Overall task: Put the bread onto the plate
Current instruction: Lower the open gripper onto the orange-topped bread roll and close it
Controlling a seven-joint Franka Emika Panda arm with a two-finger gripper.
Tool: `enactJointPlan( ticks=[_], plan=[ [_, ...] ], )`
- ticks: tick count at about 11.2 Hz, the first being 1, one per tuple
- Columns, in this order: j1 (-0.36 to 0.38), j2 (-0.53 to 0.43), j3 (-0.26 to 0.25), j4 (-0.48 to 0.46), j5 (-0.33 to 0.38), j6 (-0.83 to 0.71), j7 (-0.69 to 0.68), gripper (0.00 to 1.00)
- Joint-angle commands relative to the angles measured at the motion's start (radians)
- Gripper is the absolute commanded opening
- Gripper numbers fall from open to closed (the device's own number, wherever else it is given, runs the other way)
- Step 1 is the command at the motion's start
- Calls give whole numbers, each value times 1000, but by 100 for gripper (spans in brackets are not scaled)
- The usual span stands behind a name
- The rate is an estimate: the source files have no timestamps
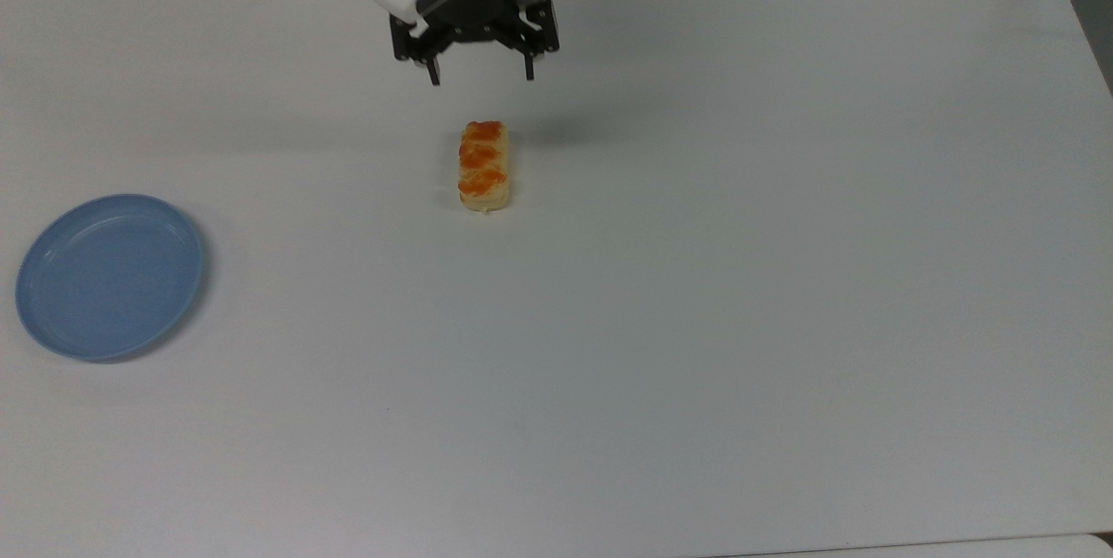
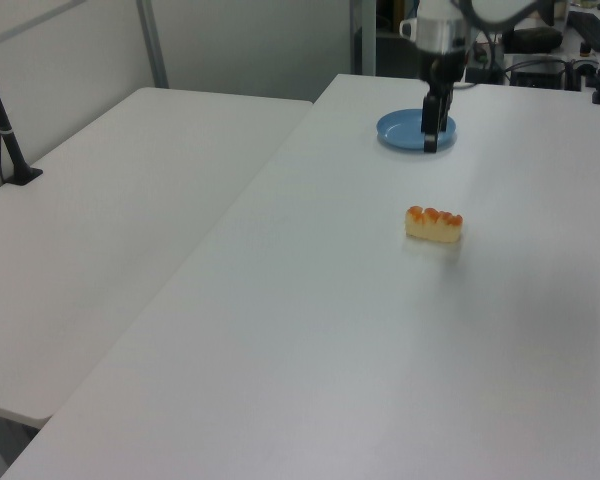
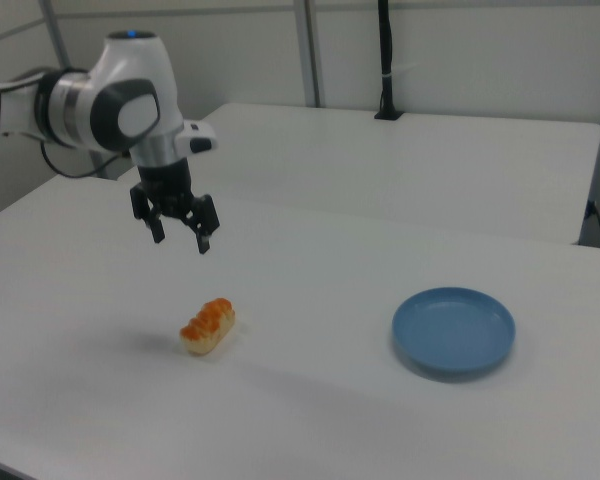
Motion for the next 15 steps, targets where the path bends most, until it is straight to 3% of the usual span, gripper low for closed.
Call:
enactJointPlan(
  ticks=[1, 4, 7, 11, 12, 13, 14, 15],
  plan=[
    [4, -6, 4, -128, -1, 166, 16, 100],
    [1, 34, 4, -194, -46, 287, 42, 99],
    [0, 112, 4, -214, -157, 370, 155, 99],
    [-3, 185, 4, -213, -192, 425, 177, 98],
    [-2, 186, 4, -213, -195, 427, 209, 77],
    [-3, 183, 4, -205, -195, 427, 247, 49],
    [-5, 180, 4, -190, -195, 415, 266, 39],
    [-8, 180, 4, -177, -195, 389, 258, 38]
  ],
)
